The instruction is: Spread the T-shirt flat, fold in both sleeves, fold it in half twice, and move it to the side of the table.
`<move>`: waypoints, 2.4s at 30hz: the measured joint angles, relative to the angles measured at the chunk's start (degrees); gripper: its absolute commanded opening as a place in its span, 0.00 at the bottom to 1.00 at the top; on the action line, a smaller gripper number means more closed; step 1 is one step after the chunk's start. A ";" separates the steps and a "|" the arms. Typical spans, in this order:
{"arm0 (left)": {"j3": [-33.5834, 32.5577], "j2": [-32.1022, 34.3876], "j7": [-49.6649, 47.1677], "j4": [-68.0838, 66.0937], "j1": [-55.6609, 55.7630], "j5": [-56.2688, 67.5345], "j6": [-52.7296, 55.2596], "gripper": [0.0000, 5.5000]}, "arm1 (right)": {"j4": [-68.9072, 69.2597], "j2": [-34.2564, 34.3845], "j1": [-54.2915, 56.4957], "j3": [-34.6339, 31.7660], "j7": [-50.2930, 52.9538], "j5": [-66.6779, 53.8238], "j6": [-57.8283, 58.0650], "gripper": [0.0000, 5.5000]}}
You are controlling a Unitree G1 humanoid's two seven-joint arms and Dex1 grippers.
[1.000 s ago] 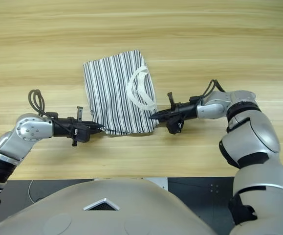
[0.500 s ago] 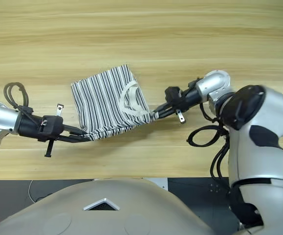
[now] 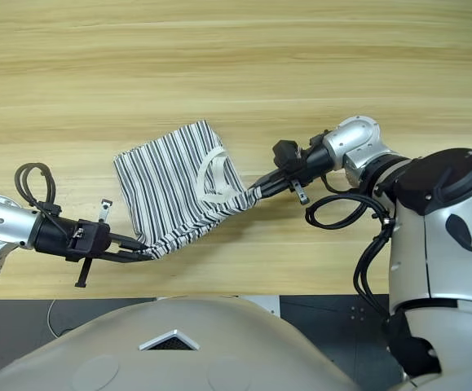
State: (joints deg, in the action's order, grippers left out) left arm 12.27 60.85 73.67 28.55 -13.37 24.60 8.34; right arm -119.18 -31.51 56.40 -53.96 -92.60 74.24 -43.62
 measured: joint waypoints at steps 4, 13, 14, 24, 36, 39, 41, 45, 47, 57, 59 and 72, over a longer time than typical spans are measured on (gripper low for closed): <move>-1.80 0.04 0.27 -0.36 -0.44 0.60 -0.05 0.03 | -0.01 0.01 -0.61 -2.47 0.00 0.25 -0.03 0.02; -4.05 -6.28 0.59 -9.34 7.84 3.28 0.69 0.03 | 0.03 2.13 3.66 -9.14 0.01 -6.09 6.46 0.02; -3.94 -7.08 0.58 -10.38 8.64 3.25 0.66 0.03 | 0.04 2.43 3.84 -9.26 0.01 -7.05 6.54 0.02; -6.37 -10.33 2.57 -25.78 12.14 3.20 -0.06 0.03 | 0.04 6.83 5.49 -1.16 0.20 -16.67 4.53 0.02; -9.79 -11.88 5.63 -36.99 16.78 2.88 -1.22 0.03 | 10.77 15.06 5.98 14.62 4.79 -34.94 5.16 0.02; -9.70 -13.74 5.47 -38.39 19.62 2.42 -0.13 0.03 | 18.30 18.57 3.92 18.01 4.58 -39.98 8.79 0.02; -9.67 -14.94 4.44 -40.84 21.70 1.63 1.41 0.03 | 25.36 21.37 1.88 21.22 4.57 -44.09 12.59 0.02; -9.61 -16.31 3.07 -47.39 25.14 -1.13 2.58 0.09 | 38.29 25.09 -3.01 27.84 4.81 -49.32 19.30 0.07; -9.58 -16.71 2.98 -49.80 26.35 -2.10 3.31 0.15 | 43.68 26.00 -5.71 31.41 4.96 -51.19 22.32 0.12; -10.40 -17.10 1.93 -67.24 31.55 -7.69 1.18 0.31 | 53.68 23.36 -10.96 44.54 16.61 -57.21 29.64 0.31; -11.53 -17.24 -0.34 -72.38 34.46 -8.77 -0.11 0.31 | 53.06 22.72 -10.95 45.64 20.93 -58.57 30.06 0.31; -16.80 -18.13 2.24 -46.24 24.08 0.87 -0.79 0.31 | 65.45 21.93 -12.35 45.76 20.80 -75.00 31.59 0.31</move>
State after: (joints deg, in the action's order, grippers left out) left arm -4.53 42.72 75.91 -17.69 10.71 25.46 7.56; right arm -53.73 -9.57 44.05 -8.20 -71.80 -0.76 -12.04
